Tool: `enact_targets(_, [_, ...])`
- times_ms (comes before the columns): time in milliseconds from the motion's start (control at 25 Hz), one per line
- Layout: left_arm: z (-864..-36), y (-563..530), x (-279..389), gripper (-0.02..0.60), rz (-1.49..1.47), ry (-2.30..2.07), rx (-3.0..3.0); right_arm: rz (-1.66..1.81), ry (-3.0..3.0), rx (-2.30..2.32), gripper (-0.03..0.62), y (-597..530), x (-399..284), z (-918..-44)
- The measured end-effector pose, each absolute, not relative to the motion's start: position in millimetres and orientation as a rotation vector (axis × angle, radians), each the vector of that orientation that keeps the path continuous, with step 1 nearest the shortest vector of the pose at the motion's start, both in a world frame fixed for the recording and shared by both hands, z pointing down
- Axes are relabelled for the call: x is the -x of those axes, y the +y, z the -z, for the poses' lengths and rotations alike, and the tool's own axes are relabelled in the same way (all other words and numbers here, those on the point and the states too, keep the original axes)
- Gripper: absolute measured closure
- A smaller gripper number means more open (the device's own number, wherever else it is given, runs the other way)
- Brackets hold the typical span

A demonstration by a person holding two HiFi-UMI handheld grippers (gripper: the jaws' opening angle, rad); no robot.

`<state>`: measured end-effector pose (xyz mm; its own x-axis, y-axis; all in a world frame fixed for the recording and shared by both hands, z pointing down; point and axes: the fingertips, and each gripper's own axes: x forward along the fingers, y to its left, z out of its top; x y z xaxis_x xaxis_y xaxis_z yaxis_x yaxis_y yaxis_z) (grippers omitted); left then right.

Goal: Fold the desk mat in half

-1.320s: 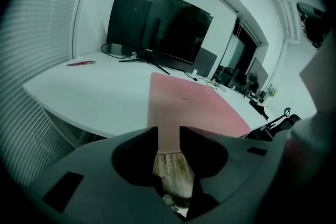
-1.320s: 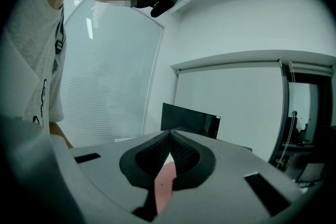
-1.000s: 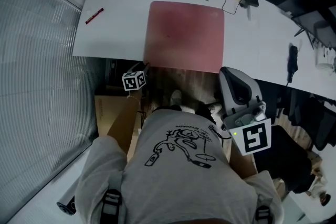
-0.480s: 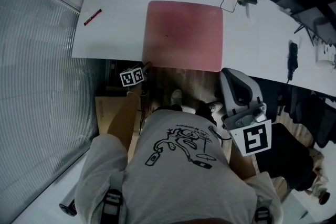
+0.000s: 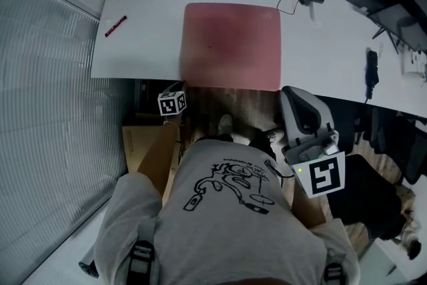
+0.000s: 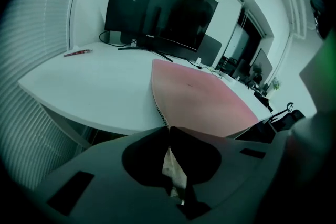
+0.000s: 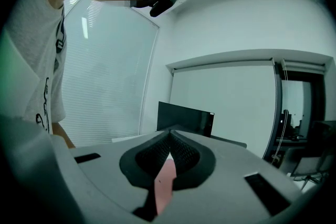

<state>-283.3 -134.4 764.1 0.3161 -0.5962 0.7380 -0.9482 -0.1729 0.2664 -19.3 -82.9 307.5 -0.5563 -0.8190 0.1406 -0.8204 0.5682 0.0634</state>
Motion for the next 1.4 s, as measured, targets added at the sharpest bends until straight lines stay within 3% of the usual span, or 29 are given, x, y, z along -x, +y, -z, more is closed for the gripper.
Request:
enact_targets(600, [-743,-131,253,0.549,-0.935,-1.358,-2.085,-0.013,-2.652,-1.392,0.586,-79,16,-305])
enact_targets(1400, [-729,-139,182,0.549,-0.961,-1.226,-2.301,-0.010,-2.643,-1.435,0.586,-77,-3,-303])
